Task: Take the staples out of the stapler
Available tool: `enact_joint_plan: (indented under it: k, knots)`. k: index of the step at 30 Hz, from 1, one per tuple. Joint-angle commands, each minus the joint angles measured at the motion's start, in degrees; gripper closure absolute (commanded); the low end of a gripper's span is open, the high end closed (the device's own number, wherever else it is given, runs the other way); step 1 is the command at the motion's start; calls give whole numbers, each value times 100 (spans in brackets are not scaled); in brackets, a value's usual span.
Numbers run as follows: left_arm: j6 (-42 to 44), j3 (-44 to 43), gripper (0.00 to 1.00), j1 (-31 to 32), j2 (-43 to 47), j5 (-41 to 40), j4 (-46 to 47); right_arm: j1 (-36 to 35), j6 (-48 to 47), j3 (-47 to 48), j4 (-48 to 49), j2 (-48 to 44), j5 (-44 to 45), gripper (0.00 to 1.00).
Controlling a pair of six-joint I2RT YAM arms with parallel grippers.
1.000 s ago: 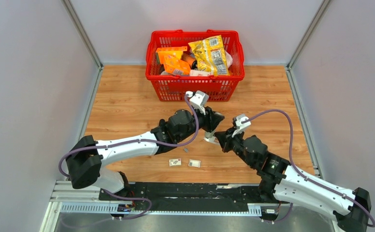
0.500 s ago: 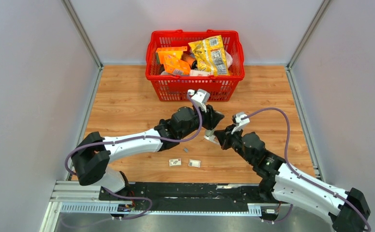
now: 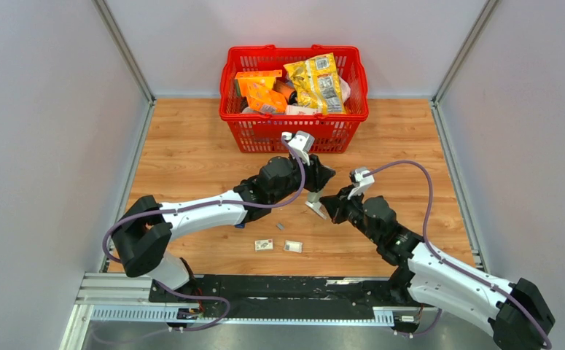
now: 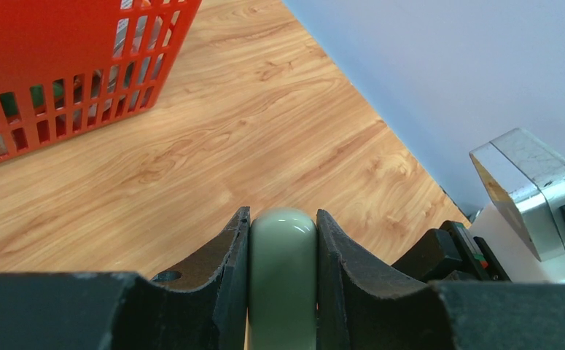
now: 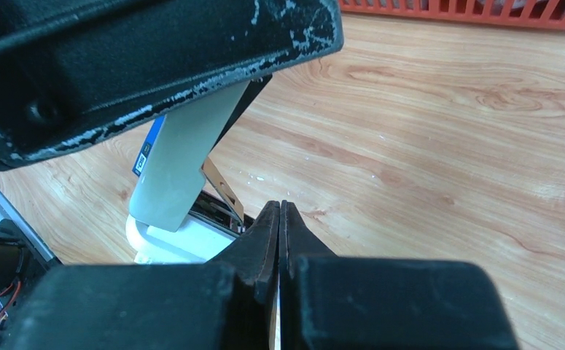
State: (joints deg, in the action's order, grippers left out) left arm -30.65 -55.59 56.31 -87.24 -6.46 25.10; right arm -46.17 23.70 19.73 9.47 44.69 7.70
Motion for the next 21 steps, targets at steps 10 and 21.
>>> enact_joint_plan:
  k: [10,21]
  knots:
    - [-485,-461,100,-173,-21,127,865,-23,381,-399,406,119,-674,100]
    - [-837,-733,100,-375,-381,408,619,-15,627,-575,793,374,-850,100]
